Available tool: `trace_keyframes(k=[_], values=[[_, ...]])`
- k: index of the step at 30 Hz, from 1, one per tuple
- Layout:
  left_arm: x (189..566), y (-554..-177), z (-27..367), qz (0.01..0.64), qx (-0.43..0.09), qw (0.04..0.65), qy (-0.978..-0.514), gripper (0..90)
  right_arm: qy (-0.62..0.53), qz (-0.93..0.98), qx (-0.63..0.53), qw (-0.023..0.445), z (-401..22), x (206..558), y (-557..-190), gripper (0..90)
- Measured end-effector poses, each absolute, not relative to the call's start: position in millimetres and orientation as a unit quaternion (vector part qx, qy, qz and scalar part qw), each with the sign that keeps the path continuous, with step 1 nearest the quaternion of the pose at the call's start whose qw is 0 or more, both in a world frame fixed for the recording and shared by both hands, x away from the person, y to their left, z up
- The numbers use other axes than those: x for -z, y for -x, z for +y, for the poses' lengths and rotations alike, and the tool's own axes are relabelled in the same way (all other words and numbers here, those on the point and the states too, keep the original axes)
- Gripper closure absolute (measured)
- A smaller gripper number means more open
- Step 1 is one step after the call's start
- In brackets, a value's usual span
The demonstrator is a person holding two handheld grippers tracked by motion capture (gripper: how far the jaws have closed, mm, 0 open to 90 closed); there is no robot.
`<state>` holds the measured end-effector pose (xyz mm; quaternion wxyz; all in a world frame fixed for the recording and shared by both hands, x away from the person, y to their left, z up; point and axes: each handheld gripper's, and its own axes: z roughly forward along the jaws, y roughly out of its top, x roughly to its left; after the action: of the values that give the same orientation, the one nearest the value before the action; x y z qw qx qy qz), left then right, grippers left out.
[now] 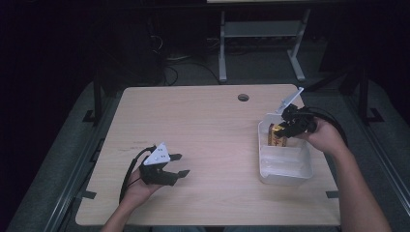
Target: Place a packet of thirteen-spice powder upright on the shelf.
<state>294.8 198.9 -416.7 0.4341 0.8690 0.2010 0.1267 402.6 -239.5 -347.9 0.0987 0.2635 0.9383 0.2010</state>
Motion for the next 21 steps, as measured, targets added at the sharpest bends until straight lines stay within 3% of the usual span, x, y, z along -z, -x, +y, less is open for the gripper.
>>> trace_keyframes(k=[21], values=[[418, -294, 196, 0.199, -0.125, 0.431, -0.871, 37.2, -0.297, 0.927, -0.189, 0.129, -264, 349, -382, 57.5]])
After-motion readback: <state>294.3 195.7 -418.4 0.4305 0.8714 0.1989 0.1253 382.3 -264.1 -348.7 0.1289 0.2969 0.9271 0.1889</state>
